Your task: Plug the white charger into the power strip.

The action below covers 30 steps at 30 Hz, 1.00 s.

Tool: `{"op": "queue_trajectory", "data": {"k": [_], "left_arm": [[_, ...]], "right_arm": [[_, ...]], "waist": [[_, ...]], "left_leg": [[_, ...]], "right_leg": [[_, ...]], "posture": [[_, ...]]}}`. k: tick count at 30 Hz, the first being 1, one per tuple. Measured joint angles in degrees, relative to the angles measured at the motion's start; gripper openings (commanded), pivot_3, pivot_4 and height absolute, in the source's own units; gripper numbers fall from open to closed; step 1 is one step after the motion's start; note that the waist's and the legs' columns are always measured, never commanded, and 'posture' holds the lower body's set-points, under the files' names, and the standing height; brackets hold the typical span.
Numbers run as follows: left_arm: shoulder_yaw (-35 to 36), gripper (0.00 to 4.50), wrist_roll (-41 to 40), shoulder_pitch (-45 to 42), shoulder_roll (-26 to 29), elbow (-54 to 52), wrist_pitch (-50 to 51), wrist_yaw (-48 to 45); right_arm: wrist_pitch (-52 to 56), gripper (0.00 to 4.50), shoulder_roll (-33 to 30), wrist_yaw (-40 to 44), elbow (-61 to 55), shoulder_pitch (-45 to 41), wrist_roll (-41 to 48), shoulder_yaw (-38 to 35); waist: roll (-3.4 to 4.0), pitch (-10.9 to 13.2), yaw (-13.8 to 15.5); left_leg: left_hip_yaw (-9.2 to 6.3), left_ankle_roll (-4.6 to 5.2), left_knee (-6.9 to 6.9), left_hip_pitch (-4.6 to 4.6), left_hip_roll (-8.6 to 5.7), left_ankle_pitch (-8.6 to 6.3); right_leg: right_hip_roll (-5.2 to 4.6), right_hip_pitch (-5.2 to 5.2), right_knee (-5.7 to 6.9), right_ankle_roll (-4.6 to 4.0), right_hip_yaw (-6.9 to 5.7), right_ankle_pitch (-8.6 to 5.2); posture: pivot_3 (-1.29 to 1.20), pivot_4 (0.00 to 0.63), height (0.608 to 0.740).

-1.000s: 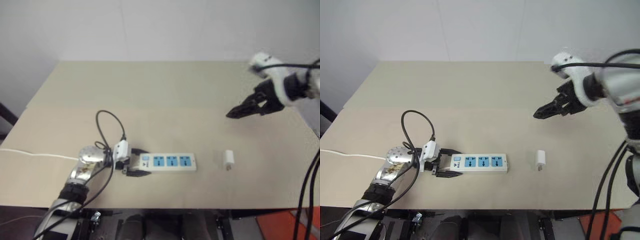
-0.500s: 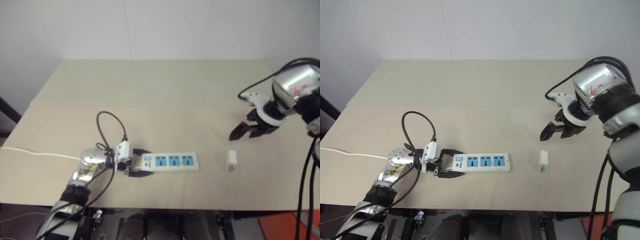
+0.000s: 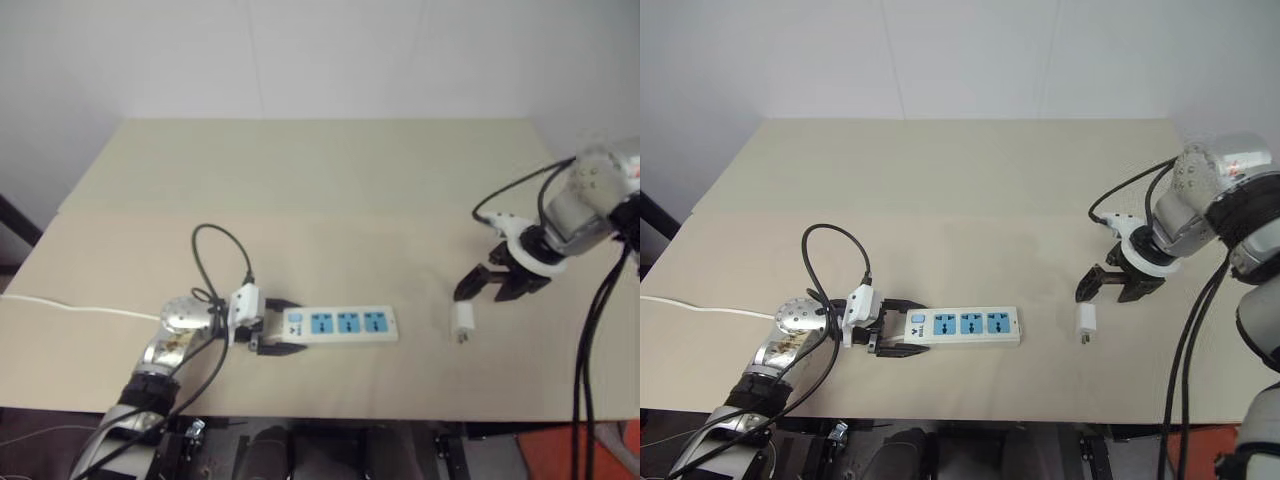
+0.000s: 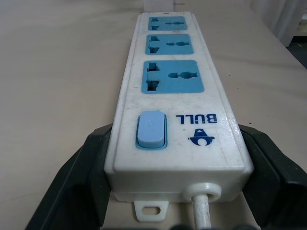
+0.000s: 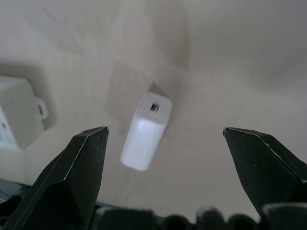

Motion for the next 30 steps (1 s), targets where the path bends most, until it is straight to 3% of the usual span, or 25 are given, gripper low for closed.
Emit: {"op": "queue_trajectory", "data": {"k": [9,21,24,30], "left_arm": [[-0.19,3.29,0.0,-0.11,0.02,0.0,-0.07,-0.03],[-0.41,3.29,-0.08,-0.17,0.3,-0.12,0.1,0.02],[-0.47,3.29,-0.07,-0.16,0.37,-0.28,0.19,0.05],[-0.54,3.29,-0.07,-0.14,0.56,-0.62,0.67,0.14]], "right_arm": [[0.0,4.5,0.15,-23.24,-1.18,9.22,18.66,-8.66],[0.0,4.5,3.51,-42.83,-0.64,18.36,24.07,-25.04],[-0.04,3.94,3.89,-46.15,-1.94,20.1,25.56,-26.92],[-0.67,1.82,4.33,-50.55,-4.54,22.34,27.68,-29.5]], "waist": [[0.0,0.0,0.07],[-0.01,-0.01,-0.05],[-0.01,-0.01,-0.07],[-0.01,-0.01,-0.16]], "left_leg": [[0.13,0.01,0.03,-0.08,0.03,0.01],[0.14,0.06,0.04,-0.14,0.05,0.02],[0.14,0.07,0.04,-0.15,0.05,0.02],[0.13,0.08,0.04,-0.18,0.06,0.03]], "right_leg": [[0.0,0.01,-0.01,0.02,0.0,0.02],[0.03,0.03,-0.04,0.05,0.01,0.03],[0.03,0.03,-0.05,0.05,0.01,0.03],[0.03,0.03,-0.07,0.06,0.01,0.04]], "posture": [[0.0,0.15,0.74],[0.0,0.15,0.74],[0.0,0.15,0.74],[0.0,0.15,0.74]]}}
